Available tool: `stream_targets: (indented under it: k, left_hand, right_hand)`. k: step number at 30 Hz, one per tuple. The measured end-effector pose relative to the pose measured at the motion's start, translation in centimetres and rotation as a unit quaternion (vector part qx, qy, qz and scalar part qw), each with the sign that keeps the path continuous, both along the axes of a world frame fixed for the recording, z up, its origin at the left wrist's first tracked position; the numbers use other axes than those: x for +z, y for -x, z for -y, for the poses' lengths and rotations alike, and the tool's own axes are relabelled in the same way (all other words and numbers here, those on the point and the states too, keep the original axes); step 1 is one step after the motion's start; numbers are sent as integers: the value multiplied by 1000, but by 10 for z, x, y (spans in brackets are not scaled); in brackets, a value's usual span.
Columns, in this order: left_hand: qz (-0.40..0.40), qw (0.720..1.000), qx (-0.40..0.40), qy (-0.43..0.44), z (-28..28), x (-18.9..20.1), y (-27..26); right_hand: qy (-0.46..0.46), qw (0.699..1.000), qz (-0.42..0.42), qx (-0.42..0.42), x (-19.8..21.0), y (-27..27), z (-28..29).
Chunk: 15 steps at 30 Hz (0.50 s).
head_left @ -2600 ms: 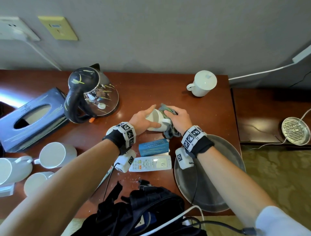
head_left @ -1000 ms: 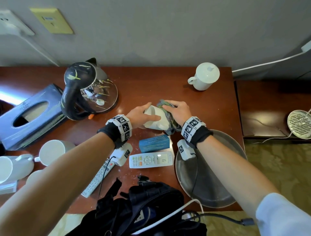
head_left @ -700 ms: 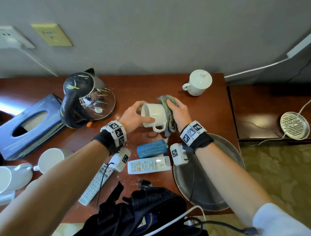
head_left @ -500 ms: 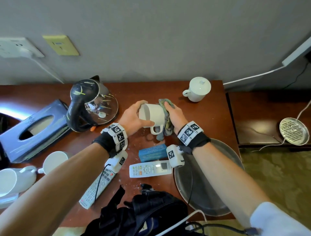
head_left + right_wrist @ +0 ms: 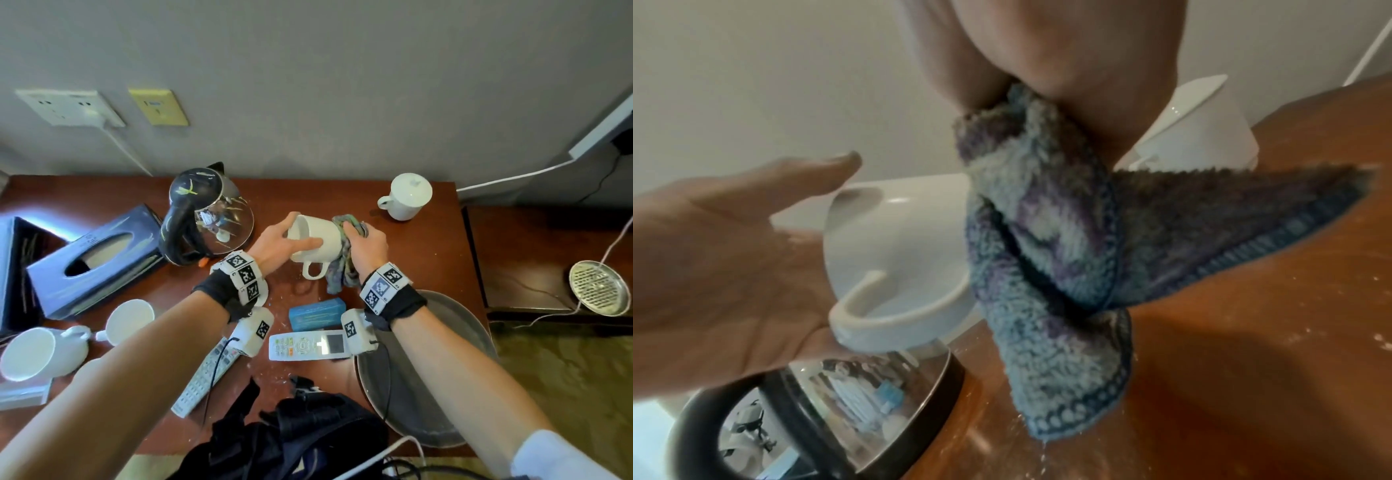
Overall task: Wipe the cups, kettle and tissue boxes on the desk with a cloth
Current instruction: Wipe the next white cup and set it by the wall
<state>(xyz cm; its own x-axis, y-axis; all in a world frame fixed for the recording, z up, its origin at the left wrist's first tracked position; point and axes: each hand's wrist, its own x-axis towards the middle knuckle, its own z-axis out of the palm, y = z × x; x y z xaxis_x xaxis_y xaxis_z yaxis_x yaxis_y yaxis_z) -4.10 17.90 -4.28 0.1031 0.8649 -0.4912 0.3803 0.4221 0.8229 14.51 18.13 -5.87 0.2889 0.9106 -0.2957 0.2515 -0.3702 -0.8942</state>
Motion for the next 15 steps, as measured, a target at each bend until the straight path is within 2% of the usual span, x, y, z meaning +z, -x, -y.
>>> stream_targets:
  k: [3,5,9,11,15]
  left_hand:
    - [8,1000,26,-3,0,11,-4]
    - [-7,999,38,-6,2,19,-9]
    - [-88,994,10,-60,5,21,-15]
    - [-129,986,-16,-102,10,23,-15]
    - [-194,957,-118,-182,19,25,-16]
  right_hand:
    - [-44,999,-21,3,4,5,13]
    - [-84,996,-4,32,4,8,20]
    - [-217,957,70,177,8,9,27]
    - [-197,961,43,188,16,6,25]
    - [-26,992,-46,113,12,-3,7]
